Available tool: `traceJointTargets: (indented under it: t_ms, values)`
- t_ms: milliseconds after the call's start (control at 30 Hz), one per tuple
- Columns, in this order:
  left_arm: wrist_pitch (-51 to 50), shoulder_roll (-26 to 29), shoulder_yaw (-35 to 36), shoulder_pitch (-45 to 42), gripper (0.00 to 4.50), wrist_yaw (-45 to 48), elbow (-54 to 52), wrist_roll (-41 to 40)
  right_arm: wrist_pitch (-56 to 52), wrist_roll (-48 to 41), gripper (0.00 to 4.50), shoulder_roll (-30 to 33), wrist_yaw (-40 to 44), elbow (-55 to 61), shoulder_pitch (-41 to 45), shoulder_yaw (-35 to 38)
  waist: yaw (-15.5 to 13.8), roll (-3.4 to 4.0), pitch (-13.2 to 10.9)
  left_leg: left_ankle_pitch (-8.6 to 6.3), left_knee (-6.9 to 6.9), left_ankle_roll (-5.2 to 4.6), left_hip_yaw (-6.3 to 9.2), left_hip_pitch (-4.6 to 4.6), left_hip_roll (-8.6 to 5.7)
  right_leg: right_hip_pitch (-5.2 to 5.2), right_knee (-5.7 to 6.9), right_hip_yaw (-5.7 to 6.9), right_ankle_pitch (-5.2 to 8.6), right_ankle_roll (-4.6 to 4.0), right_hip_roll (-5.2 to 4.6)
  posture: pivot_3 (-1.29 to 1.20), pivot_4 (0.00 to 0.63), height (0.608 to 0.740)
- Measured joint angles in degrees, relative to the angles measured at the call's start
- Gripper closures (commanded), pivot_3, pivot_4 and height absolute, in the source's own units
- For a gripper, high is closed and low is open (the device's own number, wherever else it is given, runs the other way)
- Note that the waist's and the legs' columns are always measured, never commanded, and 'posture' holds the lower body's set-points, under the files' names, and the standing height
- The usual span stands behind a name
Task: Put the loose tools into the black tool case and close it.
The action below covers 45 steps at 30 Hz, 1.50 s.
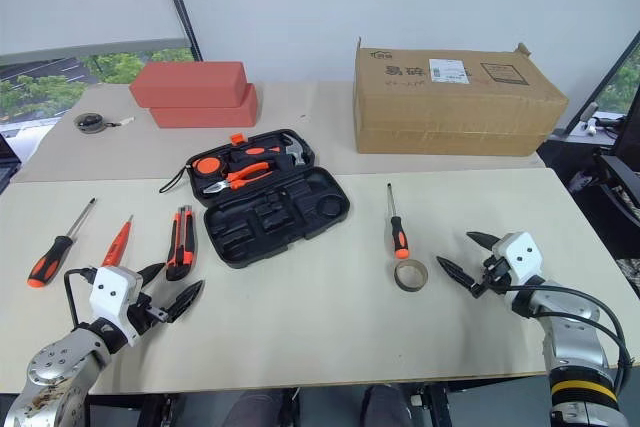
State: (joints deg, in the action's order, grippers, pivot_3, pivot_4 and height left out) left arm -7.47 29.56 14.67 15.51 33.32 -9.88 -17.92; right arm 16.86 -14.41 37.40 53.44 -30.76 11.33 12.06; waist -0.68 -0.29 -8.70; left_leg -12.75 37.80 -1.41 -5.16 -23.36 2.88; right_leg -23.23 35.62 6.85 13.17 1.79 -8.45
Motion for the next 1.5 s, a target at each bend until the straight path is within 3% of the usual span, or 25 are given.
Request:
traceJointTargets:
  t_ms: [433, 600, 733, 967, 1167, 1467, 1500]
  values:
    - [0.93, -0.34, 1.0, 1.79, 0.0, 0.09, -0.6, -0.76, -0.01, -0.3, 0.01, 0.01, 1.29, -0.44, 0.45, 0.01, 0.05, -0.03, -0.02, 0.0, 0.0, 0.0, 0.0, -0.03, 0.01, -0.03, -0.01, 0.0, 0.0, 0.0, 0.0, 0.0, 0.15, 0.713]
    - [0.82, 0.23, 5.28, 3.58, 0.0, 1.62, -0.67, -3.56, -1.03, -1.81, 0.01, 0.83, 4.02, 1.33, -0.11, 0.2, 0.09, -0.07, -0.05, 0.01, 0.0, -0.01, 0.0, -0.29, 0.02, -0.06, 0.03, 0.01, -0.01, 0.0, 0.01, 0.0, 0.15, 0.713]
    - [-1.54, 2.0, 10.84, 0.88, 0.0, 1.48, 0.74, -7.55, -6.46, -6.51, 0.01, 0.92, 8.92, 9.18, -0.11, -0.37, -0.03, -0.13, -0.09, 0.04, 0.0, 0.02, 0.08, -0.31, 0.04, -0.07, 0.06, 0.06, -0.01, 0.0, 0.02, 0.0, 0.15, 0.713]
    - [-7.83, 8.03, 20.37, -8.94, 0.0, -1.31, 12.02, -11.73, -19.83, -14.17, 0.01, 0.98, 14.16, 28.02, 1.37, -5.46, -0.03, -0.3, -0.18, 0.04, 0.01, 0.03, 0.12, -0.37, 0.02, -0.31, 0.04, 0.11, -0.01, -0.01, 0.02, 0.0, 0.15, 0.713]
    - [-5.77, 17.98, 20.09, -21.25, 0.0, -0.53, 35.85, -7.12, -27.2, -17.93, 0.01, -2.43, 13.32, 37.41, 7.35, -9.9, -0.05, -0.5, -0.23, 0.22, 0.0, -0.19, 0.05, -0.52, 0.01, -0.66, 0.19, 0.12, -0.04, -0.04, 0.06, 0.0, 0.15, 0.713]
    - [0.44, 22.14, 12.23, -32.25, 0.0, 5.79, 60.3, 0.25, -31.18, -18.36, 0.01, -4.0, 11.73, 41.87, 10.19, -12.17, -0.63, -0.77, -0.16, 0.32, 0.0, -0.3, -0.1, -0.73, -0.03, -0.86, 0.27, 0.18, -0.32, -0.45, 0.03, 0.0, 0.15, 0.713]
    - [0.81, 22.47, 11.93, -33.06, 0.24, 6.39, 61.68, 0.51, -31.26, -18.36, 0.0, -4.01, 11.72, 42.27, 10.18, -12.34, -0.63, -0.74, -0.16, 0.33, 0.0, -0.29, -0.11, -0.72, -0.02, -0.87, 0.28, 0.18, -0.32, -0.44, 0.03, 0.0, 0.15, 0.713]
